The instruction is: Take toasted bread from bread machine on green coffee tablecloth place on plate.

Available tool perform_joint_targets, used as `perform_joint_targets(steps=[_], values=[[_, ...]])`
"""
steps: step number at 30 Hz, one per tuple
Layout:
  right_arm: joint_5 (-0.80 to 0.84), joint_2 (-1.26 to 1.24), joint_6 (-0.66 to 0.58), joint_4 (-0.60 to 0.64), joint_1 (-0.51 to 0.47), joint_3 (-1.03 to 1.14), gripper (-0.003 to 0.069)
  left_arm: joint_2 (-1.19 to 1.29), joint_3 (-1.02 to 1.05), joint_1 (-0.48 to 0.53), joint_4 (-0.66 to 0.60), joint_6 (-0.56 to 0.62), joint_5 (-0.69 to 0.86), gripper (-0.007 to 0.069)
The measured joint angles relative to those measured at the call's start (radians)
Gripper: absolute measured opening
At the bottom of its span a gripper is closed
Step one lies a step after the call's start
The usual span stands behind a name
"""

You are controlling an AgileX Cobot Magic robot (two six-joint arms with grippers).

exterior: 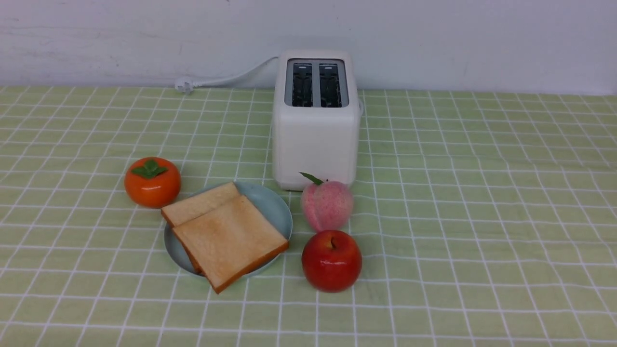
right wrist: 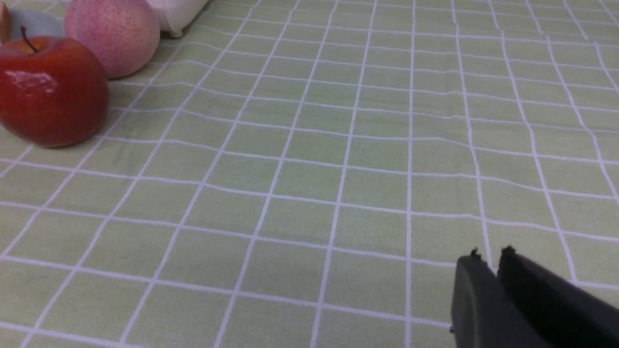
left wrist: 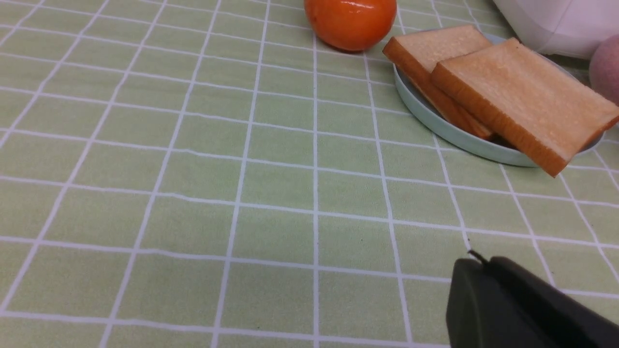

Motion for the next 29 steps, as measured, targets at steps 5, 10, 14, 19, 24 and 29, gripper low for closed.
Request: perform_joint_targets(steps=[5, 10, 14, 19, 24, 29], values=[[0.0, 0.0, 0.0, 0.0, 0.0, 0.0, 0.0079, 0.0, 0.0, 0.0, 0.0, 0.0, 0.0, -0.0013], [0.0, 0.0, 0.0, 0.0, 0.0, 0.0, 0.0087, 0.0, 0.0, 0.0, 0.0, 0.0, 0.0, -0.0013], [0.0, 0.0, 0.0, 0.0, 0.0, 0.0, 0.0091, 0.0, 0.0, 0.0, 0.0, 0.0, 0.0, -0.0013], [0.0, 0.0, 0.0, 0.0, 0.0, 0.0, 0.0097, 0.0, 0.0, 0.0, 0.001, 0.0, 0.0, -0.0009], [0.0, 0.0, 0.0, 0.0, 0.0, 0.0, 0.0101, 0.0, 0.0, 0.0, 0.001, 0.0, 0.0, -0.0005], [0.0, 0.0, 0.0, 0.0, 0.0, 0.0, 0.0107, 0.0, 0.0, 0.0, 0.001, 0.0, 0.0, -0.0005]])
